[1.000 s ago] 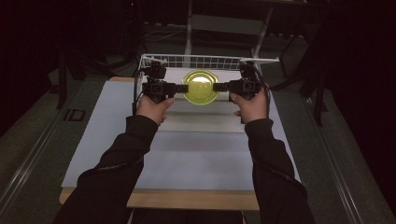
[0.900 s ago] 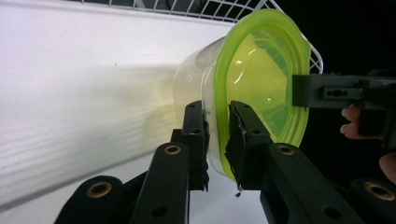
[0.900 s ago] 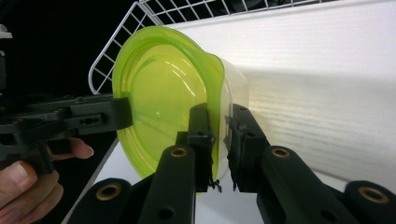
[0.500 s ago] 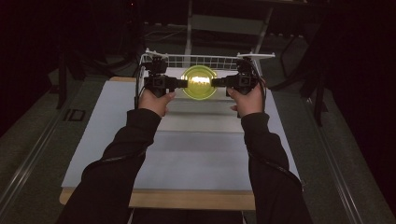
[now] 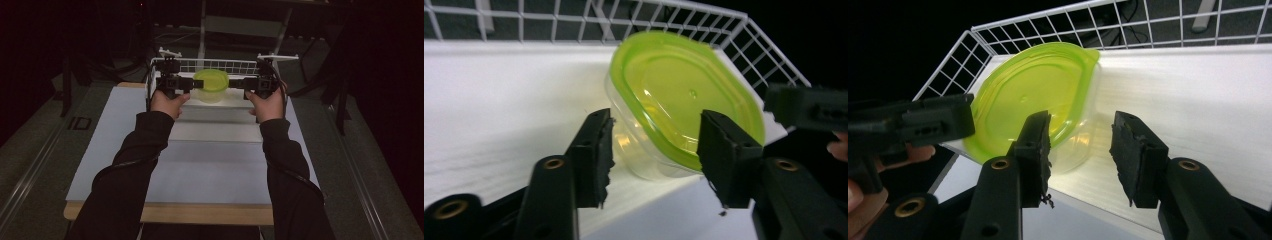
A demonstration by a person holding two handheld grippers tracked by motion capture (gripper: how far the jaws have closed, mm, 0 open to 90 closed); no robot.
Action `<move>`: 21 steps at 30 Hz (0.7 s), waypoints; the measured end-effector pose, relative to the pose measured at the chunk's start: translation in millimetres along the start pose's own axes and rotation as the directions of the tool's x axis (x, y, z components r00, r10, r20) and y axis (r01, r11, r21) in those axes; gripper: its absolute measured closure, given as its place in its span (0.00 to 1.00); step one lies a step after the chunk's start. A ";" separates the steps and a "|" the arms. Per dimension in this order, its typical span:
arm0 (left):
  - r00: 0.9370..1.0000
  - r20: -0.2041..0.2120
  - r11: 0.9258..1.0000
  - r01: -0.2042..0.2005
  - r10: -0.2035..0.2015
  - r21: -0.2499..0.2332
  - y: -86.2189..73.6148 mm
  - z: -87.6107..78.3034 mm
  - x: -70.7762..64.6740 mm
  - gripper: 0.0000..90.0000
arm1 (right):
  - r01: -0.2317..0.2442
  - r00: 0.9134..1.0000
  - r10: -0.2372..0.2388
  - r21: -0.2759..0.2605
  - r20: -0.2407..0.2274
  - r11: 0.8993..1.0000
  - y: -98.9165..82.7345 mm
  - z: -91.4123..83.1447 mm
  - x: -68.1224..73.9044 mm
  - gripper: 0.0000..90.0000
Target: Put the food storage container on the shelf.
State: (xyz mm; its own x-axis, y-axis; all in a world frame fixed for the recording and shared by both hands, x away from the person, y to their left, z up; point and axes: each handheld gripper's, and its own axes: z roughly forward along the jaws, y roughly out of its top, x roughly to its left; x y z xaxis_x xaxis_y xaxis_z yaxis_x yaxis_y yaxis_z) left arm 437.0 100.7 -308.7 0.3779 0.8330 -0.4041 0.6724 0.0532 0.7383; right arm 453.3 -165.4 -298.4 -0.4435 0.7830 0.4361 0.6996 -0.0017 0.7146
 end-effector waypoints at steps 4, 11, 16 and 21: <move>1.000 -0.027 1.000 -0.014 0.013 -0.027 1.7 -6.9 3.4 0.49 | 0.048 0.999 -0.048 -0.010 -0.020 0.999 -4.0 -4.4 7.0 0.63; 0.998 0.039 0.994 -0.040 0.045 -0.105 -10.0 -28.4 12.5 0.42 | 0.113 0.991 -0.112 0.013 -0.068 0.994 -21.7 -2.4 16.9 0.77; 0.988 0.127 0.987 -0.070 0.089 -0.147 -28.4 -42.5 20.6 0.29 | 0.171 0.984 -0.166 0.083 -0.063 0.982 -40.4 9.7 23.4 1.00; 0.970 0.072 0.950 -0.209 0.230 -0.231 -57.4 -52.7 20.3 0.17 | 0.184 0.983 -0.182 0.080 -0.033 0.980 -46.3 23.7 28.8 1.00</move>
State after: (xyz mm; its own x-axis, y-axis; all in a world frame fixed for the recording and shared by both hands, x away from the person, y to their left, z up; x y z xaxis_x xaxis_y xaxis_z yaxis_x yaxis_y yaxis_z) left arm 372.5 143.5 -330.8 0.5673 0.7811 -0.2609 0.4135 0.0038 0.9105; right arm 421.4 -128.1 -331.9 -0.5816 0.7495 0.3164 0.6486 0.1925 0.7364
